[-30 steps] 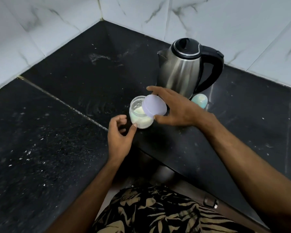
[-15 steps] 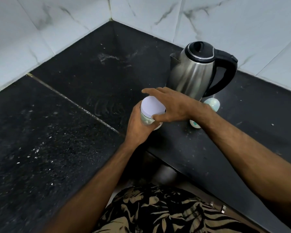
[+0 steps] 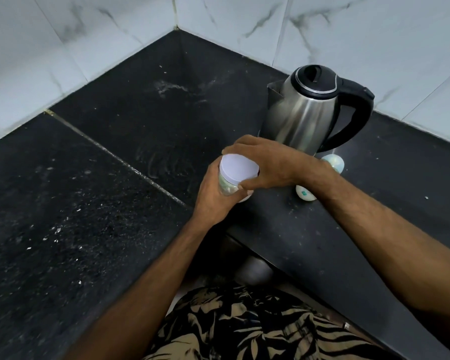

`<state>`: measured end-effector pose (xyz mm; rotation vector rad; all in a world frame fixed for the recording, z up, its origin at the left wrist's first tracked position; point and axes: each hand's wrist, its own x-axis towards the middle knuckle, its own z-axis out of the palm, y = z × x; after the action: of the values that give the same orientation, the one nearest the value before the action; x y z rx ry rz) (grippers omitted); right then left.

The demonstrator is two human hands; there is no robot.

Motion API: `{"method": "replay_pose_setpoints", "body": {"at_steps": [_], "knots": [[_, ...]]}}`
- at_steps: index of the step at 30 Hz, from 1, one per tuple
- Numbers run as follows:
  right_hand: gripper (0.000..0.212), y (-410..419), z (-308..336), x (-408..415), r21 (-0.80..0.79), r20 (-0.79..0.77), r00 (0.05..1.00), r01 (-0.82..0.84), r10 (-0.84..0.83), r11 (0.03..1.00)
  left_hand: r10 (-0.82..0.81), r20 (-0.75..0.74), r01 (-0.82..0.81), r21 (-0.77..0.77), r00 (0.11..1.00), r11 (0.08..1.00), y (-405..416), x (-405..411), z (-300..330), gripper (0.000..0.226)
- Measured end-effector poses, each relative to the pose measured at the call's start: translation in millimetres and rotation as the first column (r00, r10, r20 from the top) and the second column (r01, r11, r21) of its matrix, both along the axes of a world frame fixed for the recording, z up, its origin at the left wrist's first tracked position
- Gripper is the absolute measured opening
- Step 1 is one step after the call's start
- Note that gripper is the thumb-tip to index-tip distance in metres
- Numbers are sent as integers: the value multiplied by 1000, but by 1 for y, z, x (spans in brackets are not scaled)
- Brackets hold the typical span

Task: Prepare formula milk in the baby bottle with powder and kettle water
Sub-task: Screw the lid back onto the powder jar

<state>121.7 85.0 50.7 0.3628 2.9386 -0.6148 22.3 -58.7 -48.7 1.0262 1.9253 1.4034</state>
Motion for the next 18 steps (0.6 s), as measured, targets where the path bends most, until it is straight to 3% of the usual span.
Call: {"method": "replay_pose_setpoints", "body": {"at_steps": [5,18], "knots": [[76,7,5,0,-15,-93,996,2,-4,1000,3,1,-3,24,1000,1000,0,1,3,83],[84,3,-7,-4,128,19,997,66,-69,990,-6,18,6,5,1000,1000,0,0,3,94]]}}
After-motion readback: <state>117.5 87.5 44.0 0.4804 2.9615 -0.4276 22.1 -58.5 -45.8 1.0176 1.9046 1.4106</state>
